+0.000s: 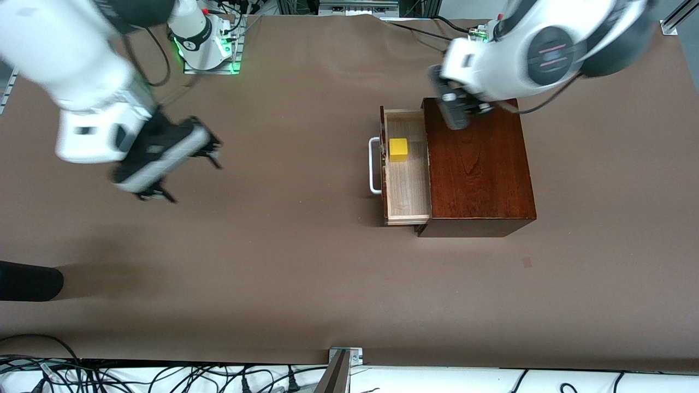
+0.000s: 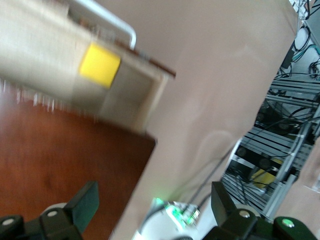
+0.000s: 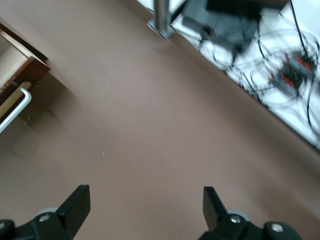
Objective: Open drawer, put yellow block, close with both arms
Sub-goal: 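Open the right gripper and withdraw it from the drawer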
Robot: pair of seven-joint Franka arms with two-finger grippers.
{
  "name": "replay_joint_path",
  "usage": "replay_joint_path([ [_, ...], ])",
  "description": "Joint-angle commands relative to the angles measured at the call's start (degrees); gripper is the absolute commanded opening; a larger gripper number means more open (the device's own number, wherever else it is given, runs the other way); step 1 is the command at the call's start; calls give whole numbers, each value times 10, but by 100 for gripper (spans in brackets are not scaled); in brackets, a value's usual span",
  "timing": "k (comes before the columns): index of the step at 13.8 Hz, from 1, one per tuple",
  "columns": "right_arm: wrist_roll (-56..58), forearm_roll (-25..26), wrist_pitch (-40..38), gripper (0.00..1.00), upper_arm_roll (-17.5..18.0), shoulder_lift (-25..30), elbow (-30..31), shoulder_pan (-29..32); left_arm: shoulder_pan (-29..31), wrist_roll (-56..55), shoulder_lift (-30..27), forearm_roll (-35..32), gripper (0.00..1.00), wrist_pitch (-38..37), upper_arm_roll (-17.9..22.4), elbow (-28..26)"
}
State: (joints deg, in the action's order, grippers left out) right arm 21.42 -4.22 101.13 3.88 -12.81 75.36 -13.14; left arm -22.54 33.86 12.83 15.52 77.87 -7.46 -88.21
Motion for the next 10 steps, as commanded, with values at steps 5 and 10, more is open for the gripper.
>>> replay_joint_path([
  [5,-68,-19,-50,100,-91,140,182,23,-114,140,169,-41,100,264,6,85],
  [10,-144,14,-62,100,-99,129,176,23,-174,137,237,-154,100,332,7,82],
])
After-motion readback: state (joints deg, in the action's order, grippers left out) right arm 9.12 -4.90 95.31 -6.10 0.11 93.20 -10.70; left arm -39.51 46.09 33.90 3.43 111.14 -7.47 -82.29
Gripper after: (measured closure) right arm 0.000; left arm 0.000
